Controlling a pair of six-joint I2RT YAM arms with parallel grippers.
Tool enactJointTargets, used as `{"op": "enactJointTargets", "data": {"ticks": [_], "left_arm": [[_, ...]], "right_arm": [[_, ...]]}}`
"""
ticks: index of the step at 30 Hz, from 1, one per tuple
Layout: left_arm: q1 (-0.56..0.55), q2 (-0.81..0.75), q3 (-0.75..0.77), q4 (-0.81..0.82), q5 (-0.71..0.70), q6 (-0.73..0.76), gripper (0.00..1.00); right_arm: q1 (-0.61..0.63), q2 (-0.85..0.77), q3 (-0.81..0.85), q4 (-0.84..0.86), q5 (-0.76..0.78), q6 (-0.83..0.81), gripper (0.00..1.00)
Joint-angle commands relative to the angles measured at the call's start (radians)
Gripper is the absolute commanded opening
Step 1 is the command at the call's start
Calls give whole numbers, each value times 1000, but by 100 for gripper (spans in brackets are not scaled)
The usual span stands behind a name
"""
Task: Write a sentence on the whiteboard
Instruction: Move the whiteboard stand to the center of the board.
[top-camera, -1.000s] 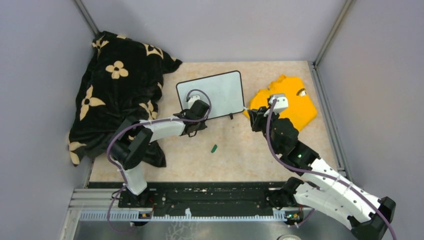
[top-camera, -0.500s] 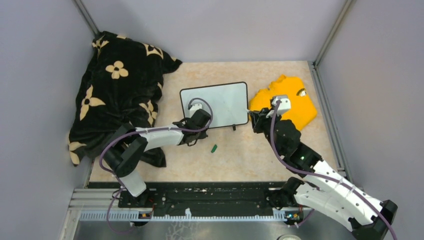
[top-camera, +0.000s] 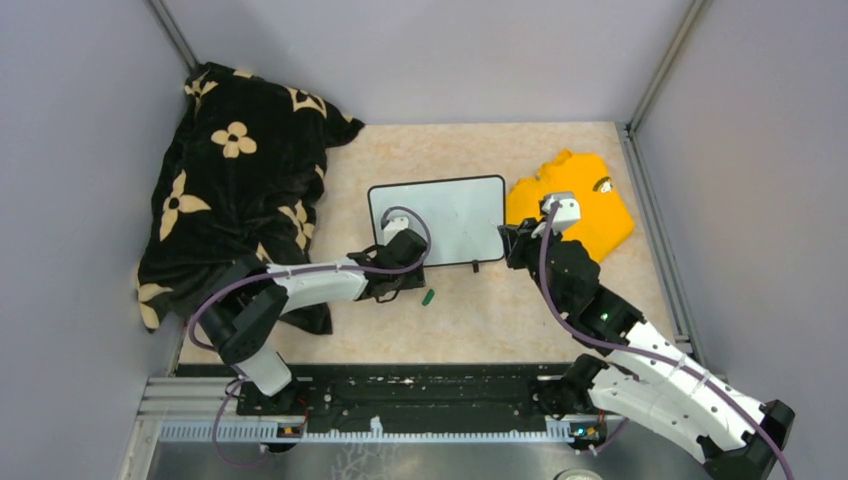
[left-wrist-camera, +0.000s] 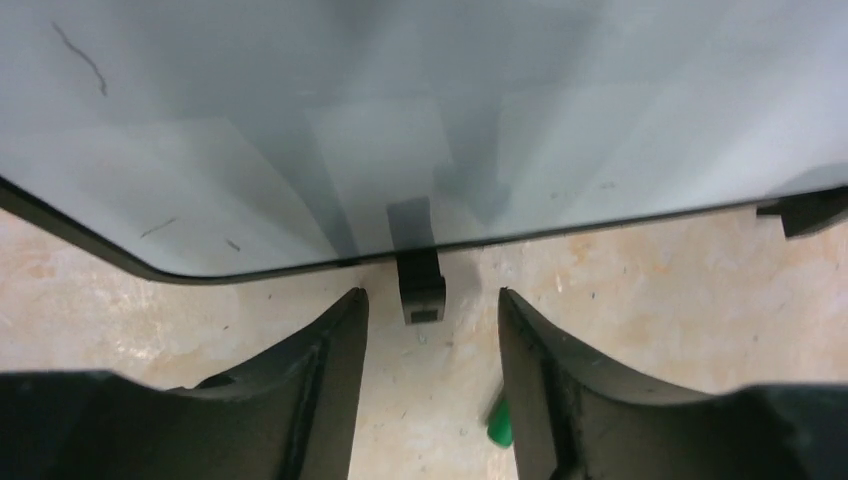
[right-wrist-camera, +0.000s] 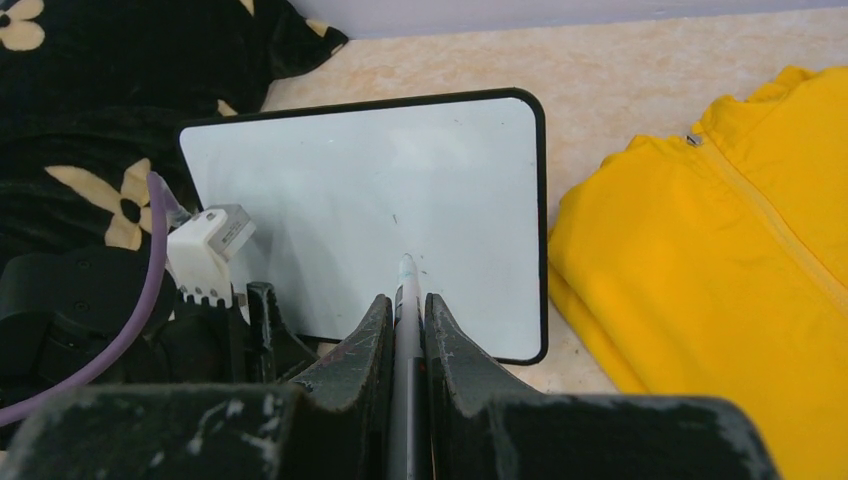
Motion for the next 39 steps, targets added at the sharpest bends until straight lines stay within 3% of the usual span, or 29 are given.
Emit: {"op": "enactJointTargets", "data": {"ticks": [1,7,13,17,20,23,26,29,31,33,36,39], "left_arm": [[-8,-80,-11,-63,27,-41,63],[-7,-274,-22,-152,1,4,83],[88,-507,-30,-133,-33,232,98],[252,-540,38,-190,-19,310,99],[259,-522,65,-188,-183,324,99],[259,-519,32,-92,-206,473,99],[271,-515,8,-25,-285,477,99],[345,-472,64,-69,-190,420,99],[411,-450,79,-90,-55,379,99],[481,-464,37,-30,175,379,99],[608,-515,-105,195,537,388,99],[710,-474,-225,507,895,285,99]], "right_arm": [[-3,-15,23,17,1,11,0],[-3,-19,50,4,-33,-2,0],[-2,-50,21,67,-82,-68,0],[-4,-47,20,89,-87,-81,0],[-4,-38,18,101,-91,-84,0],[-2,-23,15,113,-94,-83,0],[-2,3,19,145,-109,-83,0],[-2,38,39,159,-124,-83,0],[-2,56,56,160,-133,-84,0],[-2,68,70,157,-144,-86,0],[-2,76,78,157,-161,-84,0],[-2,85,78,161,-182,-79,0]]}}
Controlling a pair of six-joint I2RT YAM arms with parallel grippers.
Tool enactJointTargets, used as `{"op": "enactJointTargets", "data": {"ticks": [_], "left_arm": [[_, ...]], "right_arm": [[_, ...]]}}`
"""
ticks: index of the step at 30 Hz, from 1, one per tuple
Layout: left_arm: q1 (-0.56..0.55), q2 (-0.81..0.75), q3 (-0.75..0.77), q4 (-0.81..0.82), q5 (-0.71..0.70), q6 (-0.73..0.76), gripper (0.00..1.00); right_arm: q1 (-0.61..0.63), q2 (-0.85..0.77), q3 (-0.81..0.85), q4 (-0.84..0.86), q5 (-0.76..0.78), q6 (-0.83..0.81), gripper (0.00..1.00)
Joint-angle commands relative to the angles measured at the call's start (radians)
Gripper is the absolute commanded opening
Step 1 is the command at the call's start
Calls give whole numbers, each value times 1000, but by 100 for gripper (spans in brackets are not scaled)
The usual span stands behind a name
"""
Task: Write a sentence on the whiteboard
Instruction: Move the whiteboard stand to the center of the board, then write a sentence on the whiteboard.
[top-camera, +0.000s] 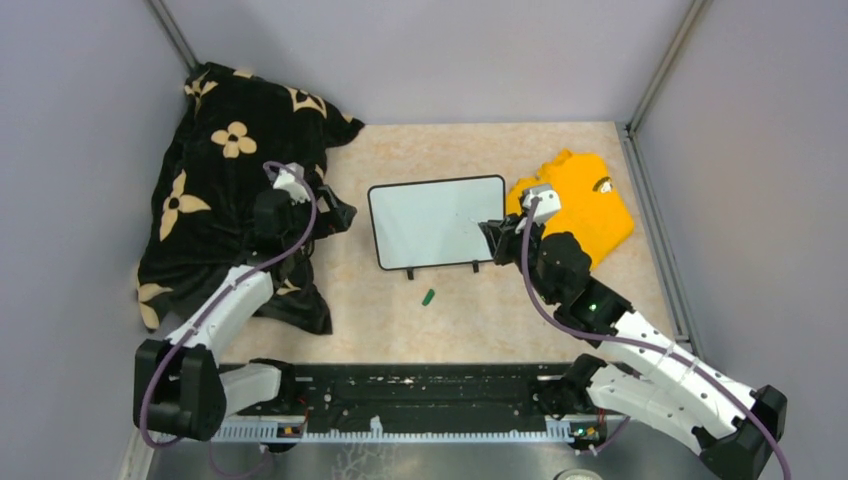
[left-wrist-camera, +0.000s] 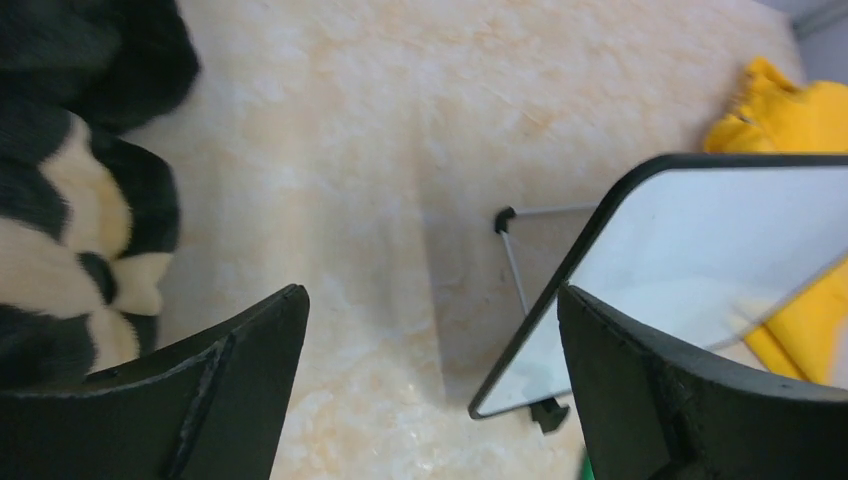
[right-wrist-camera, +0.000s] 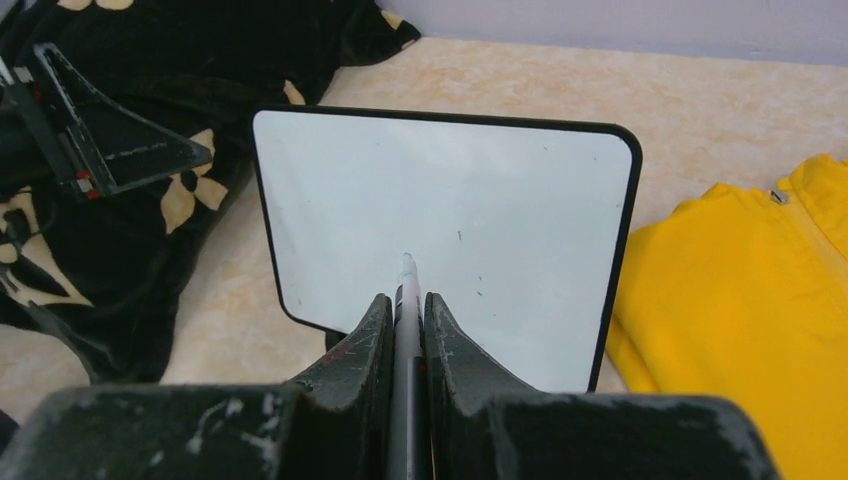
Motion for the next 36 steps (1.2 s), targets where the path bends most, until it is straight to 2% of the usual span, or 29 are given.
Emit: {"op": "enactJointTargets", "data": {"ticks": [1,3,6,12,17,20,23,27,31,36], "left_arm": [[104,52,-136,468,651,-115,99],[104,128,-135,562,785,-115,99],[119,208,-92,552,867,-90,99],[181,395,-95,707,1035,-90,91],[226,552,-149,1126,1194,-275,78],[225,649,-155,1425,1242,-416,68],[224,720,-157,1587,1251,-506,66],[220,757,-163,1617,1251,-495,62],[206,783,-169,1597,1251,-448,57],[182,778,-175,1519,1243,-363,51]], "right_arm": [[-3,4,62,63,-45,-2,0],[-1,8,64,62,-60,2,0],[-2,6,66,63,-83,5,0],[-2,0,57,79,-144,6,0],[-2,3,43,100,-200,1,0],[-3,12,37,129,-220,-3,0],[-1,39,44,148,-233,-1,0],[39,94,70,171,-160,-14,0],[155,171,86,233,-9,-75,0],[182,270,121,281,48,-60,0]]}}
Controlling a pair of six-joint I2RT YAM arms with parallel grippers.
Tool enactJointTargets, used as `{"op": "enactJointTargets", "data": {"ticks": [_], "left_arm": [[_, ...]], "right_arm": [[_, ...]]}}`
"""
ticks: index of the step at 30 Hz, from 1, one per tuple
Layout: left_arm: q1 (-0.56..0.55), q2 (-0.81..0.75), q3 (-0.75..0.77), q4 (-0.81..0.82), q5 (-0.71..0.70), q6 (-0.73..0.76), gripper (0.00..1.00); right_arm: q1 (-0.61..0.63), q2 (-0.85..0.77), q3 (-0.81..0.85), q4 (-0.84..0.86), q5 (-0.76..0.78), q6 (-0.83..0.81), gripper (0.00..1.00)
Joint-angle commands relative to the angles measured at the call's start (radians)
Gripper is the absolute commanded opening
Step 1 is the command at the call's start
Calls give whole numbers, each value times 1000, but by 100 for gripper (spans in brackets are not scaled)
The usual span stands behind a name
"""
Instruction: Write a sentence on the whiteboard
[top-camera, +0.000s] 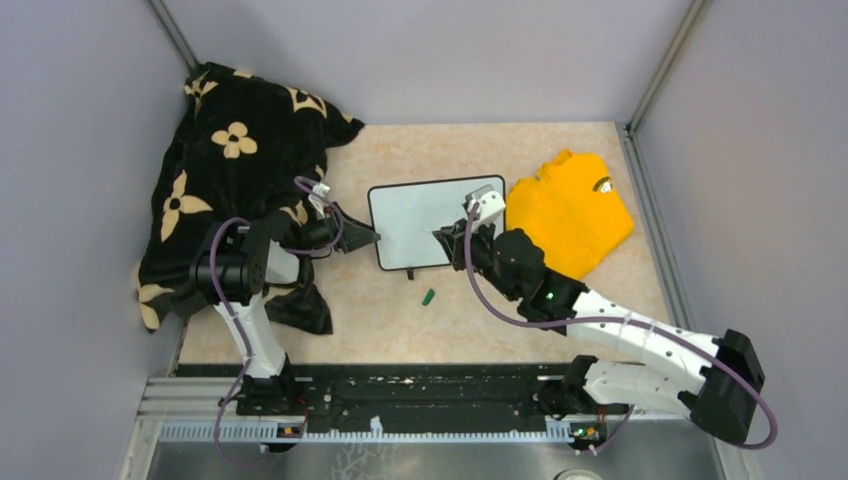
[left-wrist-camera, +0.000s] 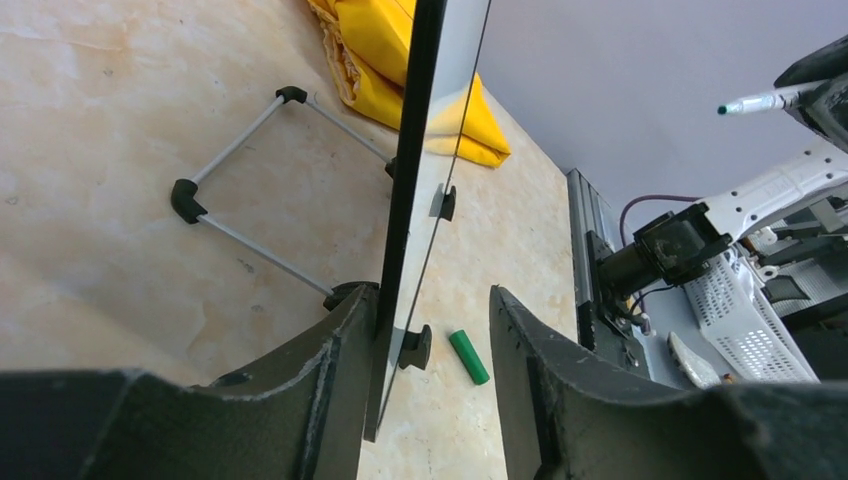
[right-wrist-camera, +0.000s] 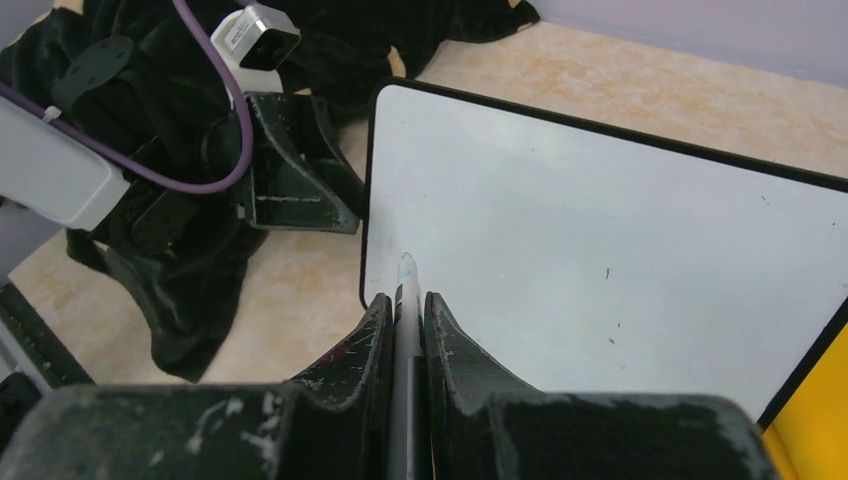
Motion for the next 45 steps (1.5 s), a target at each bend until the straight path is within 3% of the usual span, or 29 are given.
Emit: {"op": "enactJointTargets", "data": {"ticks": [1,15,45], "left_arm": [[-21,1,-17,-12,21,103,50],[-29,25,-13,-77,-6,153,27],[-28,39,-20,-51,-24,138,24]], "right_arm": [[20,63,72,131,99,-16,0],[96,251,132,289,199,-77,0],[105,523,243,424,292,-137,0]]}}
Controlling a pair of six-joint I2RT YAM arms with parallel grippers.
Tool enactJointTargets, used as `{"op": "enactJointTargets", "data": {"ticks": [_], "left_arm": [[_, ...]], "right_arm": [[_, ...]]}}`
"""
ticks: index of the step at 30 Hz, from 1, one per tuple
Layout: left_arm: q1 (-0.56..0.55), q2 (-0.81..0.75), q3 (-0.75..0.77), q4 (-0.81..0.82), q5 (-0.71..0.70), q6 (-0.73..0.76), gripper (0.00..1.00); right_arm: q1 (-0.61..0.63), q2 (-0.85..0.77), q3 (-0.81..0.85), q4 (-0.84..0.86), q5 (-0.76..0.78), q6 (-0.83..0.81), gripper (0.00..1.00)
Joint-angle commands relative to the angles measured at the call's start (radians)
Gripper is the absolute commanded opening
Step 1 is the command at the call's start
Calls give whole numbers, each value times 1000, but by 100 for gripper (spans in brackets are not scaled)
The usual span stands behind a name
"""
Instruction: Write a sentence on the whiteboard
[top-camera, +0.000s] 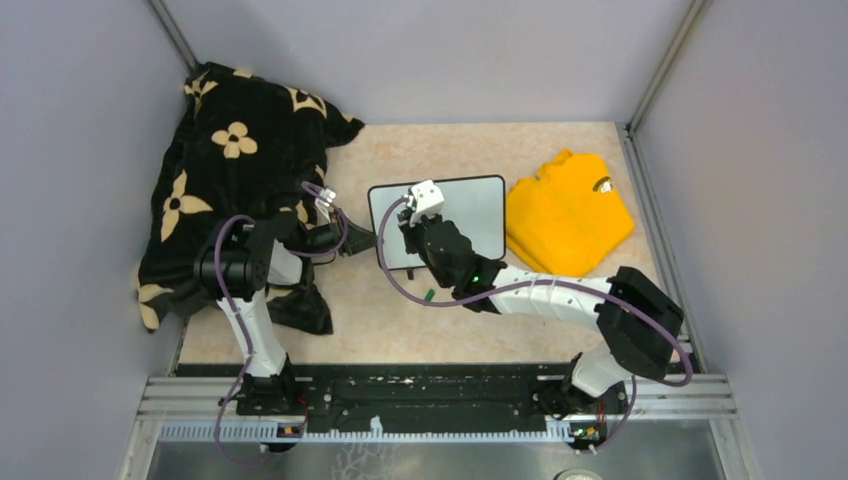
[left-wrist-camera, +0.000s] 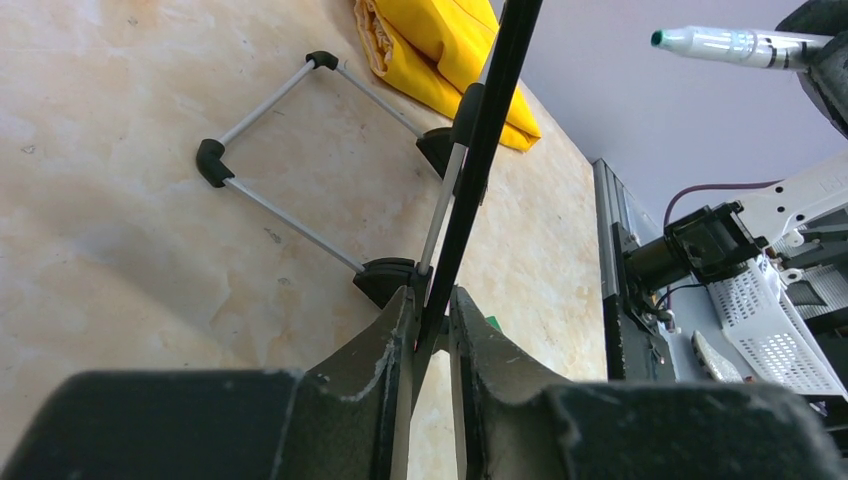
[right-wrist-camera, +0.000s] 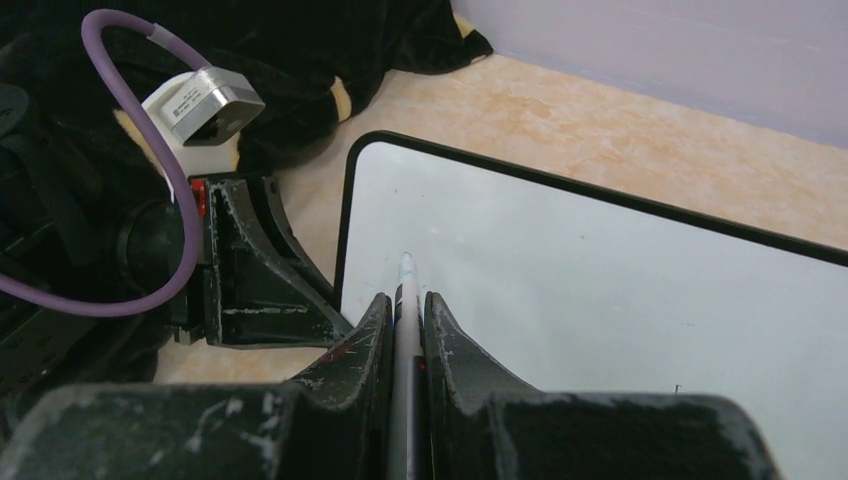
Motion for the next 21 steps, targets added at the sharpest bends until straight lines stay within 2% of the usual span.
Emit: {"op": "enactJointTargets", "data": {"ticks": [1,21], "left_arm": [[-6,2,-11,44,10,7,23],[-6,-6,-11,40,7,6,17]], "right_arm": [[12,37,74,92,47,-24,0],[7,133,119,143,55,-19,0]]}}
